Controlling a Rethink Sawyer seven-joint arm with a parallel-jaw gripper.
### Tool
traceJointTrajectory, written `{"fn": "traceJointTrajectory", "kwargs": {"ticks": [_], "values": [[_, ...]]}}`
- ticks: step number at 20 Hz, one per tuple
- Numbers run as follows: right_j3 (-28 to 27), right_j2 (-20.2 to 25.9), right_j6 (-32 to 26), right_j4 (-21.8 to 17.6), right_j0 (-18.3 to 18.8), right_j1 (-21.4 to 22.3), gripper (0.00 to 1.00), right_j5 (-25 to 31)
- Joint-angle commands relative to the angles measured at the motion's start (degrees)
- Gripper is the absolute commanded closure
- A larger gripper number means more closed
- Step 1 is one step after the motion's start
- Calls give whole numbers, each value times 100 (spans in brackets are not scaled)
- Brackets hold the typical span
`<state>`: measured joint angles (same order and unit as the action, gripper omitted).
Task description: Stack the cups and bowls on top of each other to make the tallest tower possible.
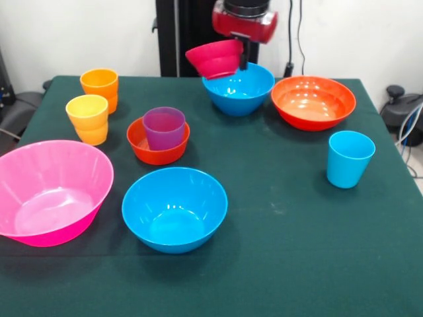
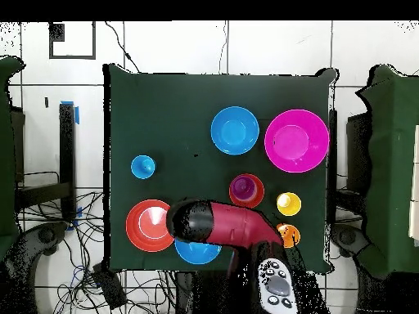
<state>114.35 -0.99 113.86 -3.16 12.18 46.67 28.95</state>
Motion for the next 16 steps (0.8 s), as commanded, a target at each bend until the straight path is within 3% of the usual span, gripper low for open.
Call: {"fn": "traceJointTrajectory", "kwargs": {"ticks": [1, 7, 12, 16], "values": [[-1218, -397, 1142, 55, -484, -144, 100, 1165], [-2195, -1176, 1301, -487, -1153, -689, 100, 1631], [-2880, -1625, 1283, -571, -1416, -1083, 100, 1838], [-3009, -1910, 1367, -507, -1572, -1270, 100, 1729]]}}
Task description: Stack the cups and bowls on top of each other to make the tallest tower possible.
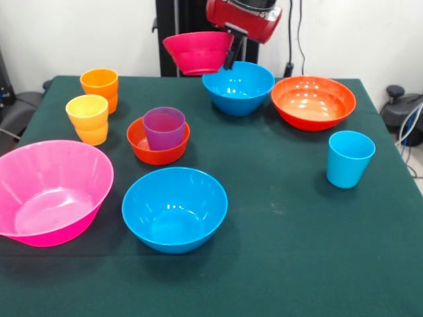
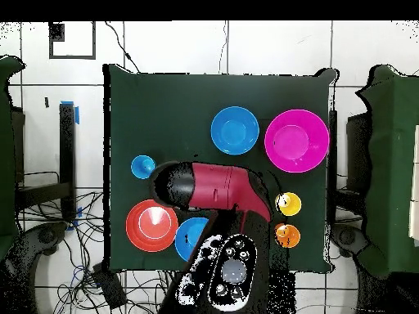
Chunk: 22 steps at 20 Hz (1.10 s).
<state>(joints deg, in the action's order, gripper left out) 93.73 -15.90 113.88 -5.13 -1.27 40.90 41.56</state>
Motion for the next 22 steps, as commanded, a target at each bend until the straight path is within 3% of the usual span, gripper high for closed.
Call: {"fn": "traceJointTrajectory", "kwargs": {"ticks": [1, 9, 16, 22], "values": [[-933, -488, 1421, -259, -271, -723, 100, 475], [-1328, -1118, 2187, 93, -755, -1571, 100, 793], [-1505, -1080, 2353, 243, -717, -1996, 100, 361], [-1421, -910, 2682, 512, -704, -2201, 100, 528]]}}
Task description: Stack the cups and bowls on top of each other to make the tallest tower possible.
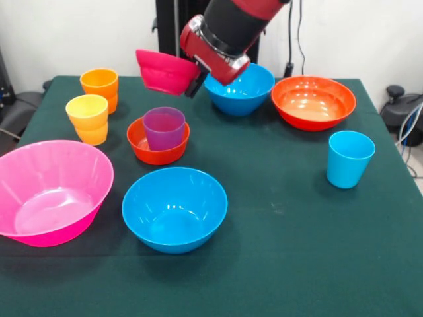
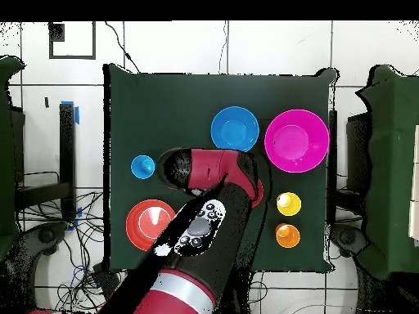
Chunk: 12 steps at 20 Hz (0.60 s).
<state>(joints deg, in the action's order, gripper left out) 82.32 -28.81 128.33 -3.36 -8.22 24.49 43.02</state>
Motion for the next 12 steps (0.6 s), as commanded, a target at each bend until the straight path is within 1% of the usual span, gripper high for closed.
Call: {"fn": "traceJointTrajectory", "kwargs": {"ticks": [1, 4, 6, 10, 12], "values": [[-348, 400, 1259, 363, -2, -627, 100, 389], [-563, 410, 1301, 411, -22, -827, 100, 484], [-853, 361, 1227, 435, -45, -956, 100, 1034], [-1528, 373, 749, 386, 71, -1079, 100, 2317], [-1718, 422, 613, 312, 93, -1176, 100, 2392]]}}
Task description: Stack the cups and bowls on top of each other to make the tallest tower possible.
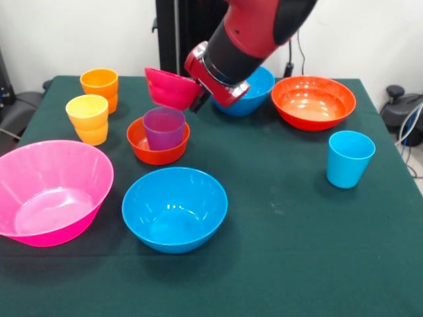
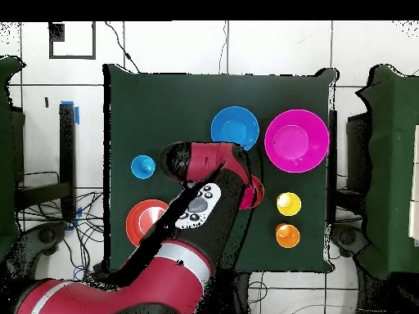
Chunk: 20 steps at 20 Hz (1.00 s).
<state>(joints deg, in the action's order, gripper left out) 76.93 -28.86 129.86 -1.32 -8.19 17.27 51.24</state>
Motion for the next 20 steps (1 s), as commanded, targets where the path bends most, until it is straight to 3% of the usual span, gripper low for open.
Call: {"fn": "traceJointTrajectory", "kwargs": {"ticks": [1, 10, 16, 20], "values": [[-1448, 450, 345, 69, 165, -530, 100, 1662], [-2369, 458, -16, -194, 297, -839, 100, 2300], [-2445, 339, -202, -326, 258, -722, 100, 2494], [-2323, 434, -188, -288, 279, -772, 100, 2320]]}}
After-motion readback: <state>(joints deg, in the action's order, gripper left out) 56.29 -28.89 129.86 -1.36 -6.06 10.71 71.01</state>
